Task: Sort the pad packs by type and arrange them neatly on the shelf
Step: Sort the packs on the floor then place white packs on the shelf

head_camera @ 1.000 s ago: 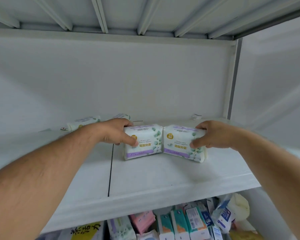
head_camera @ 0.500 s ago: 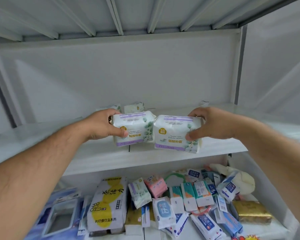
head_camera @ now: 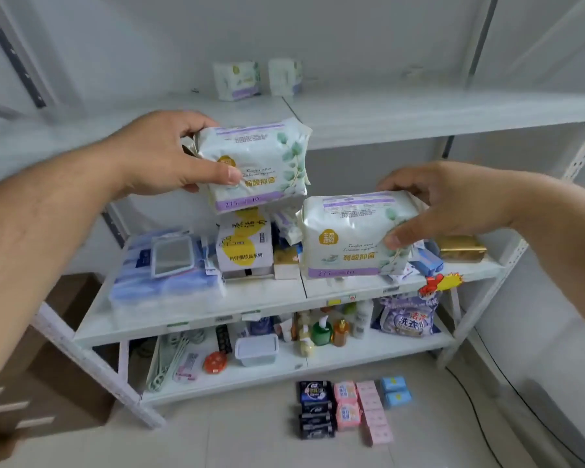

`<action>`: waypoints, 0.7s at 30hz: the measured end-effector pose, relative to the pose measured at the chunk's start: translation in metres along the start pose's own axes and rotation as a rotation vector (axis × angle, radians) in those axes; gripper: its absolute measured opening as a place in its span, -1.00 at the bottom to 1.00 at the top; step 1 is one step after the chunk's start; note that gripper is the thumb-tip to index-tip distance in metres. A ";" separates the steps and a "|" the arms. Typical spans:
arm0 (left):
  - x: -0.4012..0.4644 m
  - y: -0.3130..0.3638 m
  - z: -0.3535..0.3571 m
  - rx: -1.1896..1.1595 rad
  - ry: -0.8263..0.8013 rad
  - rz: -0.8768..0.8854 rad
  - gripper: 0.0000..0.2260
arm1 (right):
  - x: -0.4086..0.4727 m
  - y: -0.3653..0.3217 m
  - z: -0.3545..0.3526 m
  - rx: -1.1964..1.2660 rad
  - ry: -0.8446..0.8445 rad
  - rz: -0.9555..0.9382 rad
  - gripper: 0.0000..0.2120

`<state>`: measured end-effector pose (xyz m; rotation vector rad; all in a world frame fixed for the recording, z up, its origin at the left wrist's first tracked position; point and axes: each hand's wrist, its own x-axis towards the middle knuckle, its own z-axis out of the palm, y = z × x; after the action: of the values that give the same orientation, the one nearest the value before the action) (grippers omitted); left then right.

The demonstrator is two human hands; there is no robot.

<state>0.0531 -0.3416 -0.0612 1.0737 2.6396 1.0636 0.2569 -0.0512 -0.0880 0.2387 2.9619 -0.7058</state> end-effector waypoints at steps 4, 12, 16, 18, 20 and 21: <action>-0.051 -0.026 0.028 0.051 -0.066 -0.022 -0.45 | -0.011 0.001 0.073 -0.015 -0.105 0.035 -0.45; -0.105 -0.105 0.115 0.066 -0.225 -0.107 -0.53 | -0.012 0.039 0.205 0.011 -0.267 0.157 -0.31; -0.109 -0.153 0.168 0.012 -0.285 -0.215 -0.54 | -0.006 0.071 0.253 0.018 -0.307 0.215 -0.32; -0.108 -0.176 0.195 0.003 -0.301 -0.256 -0.52 | -0.002 0.089 0.274 0.027 -0.324 0.242 -0.35; -0.105 -0.198 0.221 0.010 -0.319 -0.294 -0.51 | 0.002 0.107 0.297 0.038 -0.344 0.264 -0.36; -0.103 -0.208 0.235 0.014 -0.332 -0.317 -0.49 | 0.004 0.115 0.309 0.044 -0.356 0.272 -0.36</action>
<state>0.0883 -0.3799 -0.3875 0.7238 2.4407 0.7322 0.2874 -0.0893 -0.4137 0.4560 2.5167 -0.6939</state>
